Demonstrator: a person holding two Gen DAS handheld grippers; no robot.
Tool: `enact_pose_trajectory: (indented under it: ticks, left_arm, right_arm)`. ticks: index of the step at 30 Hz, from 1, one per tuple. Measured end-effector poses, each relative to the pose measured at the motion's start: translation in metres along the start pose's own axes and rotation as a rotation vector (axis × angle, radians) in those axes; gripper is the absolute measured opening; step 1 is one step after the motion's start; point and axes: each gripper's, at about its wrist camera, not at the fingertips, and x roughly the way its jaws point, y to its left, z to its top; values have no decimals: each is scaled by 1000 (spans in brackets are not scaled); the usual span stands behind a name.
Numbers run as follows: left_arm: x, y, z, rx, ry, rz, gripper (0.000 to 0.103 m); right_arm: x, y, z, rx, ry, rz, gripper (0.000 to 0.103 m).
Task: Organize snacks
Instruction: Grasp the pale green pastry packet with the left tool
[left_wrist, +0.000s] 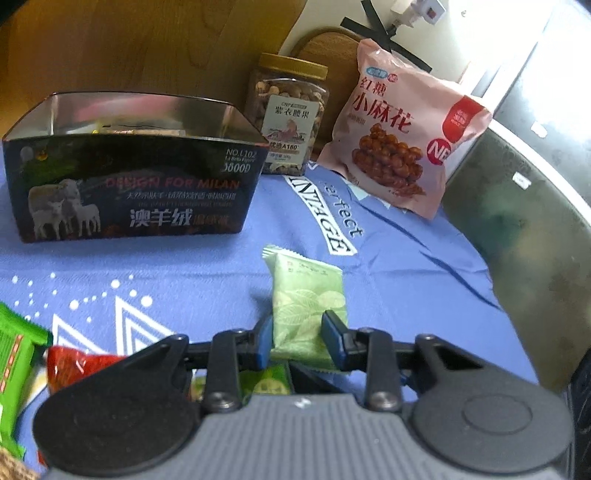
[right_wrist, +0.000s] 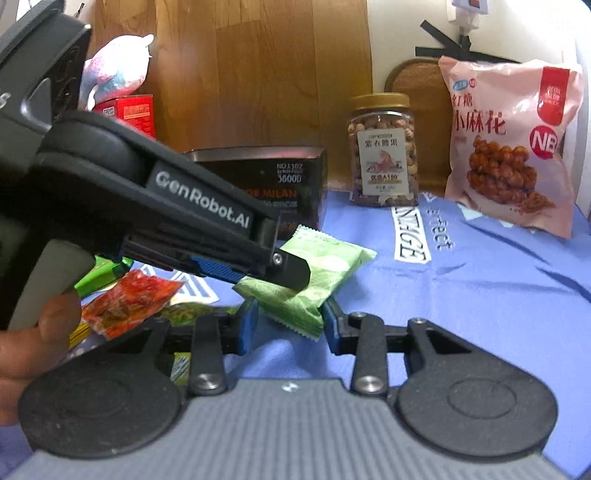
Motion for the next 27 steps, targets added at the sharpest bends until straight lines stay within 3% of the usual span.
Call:
enact_pose_trajectory:
  ticks: [3, 5, 9, 13, 17, 27]
  left_arm:
    - [6, 6, -3, -21, 19, -2, 31]
    - [7, 8, -2, -35, 26, -12, 35]
    - [8, 4, -3, -20, 25, -11, 36]
    - [4, -1, -3, 2, 8, 3, 35]
    - [-5, -2, -2, 2, -12, -3, 34]
    - [-6, -12, -3, 20, -32, 23, 34]
  right_arm:
    - [9, -1, 1, 7, 71, 14, 45]
    - [10, 4, 2, -19, 76, 19, 53]
    - [10, 10, 1, -43, 76, 12, 54]
    - [6, 6, 0, -11, 55, -5, 42]
    - [-1, 4, -2, -1, 6, 7, 38]
    - [-8, 3, -3, 20, -33, 4, 38]
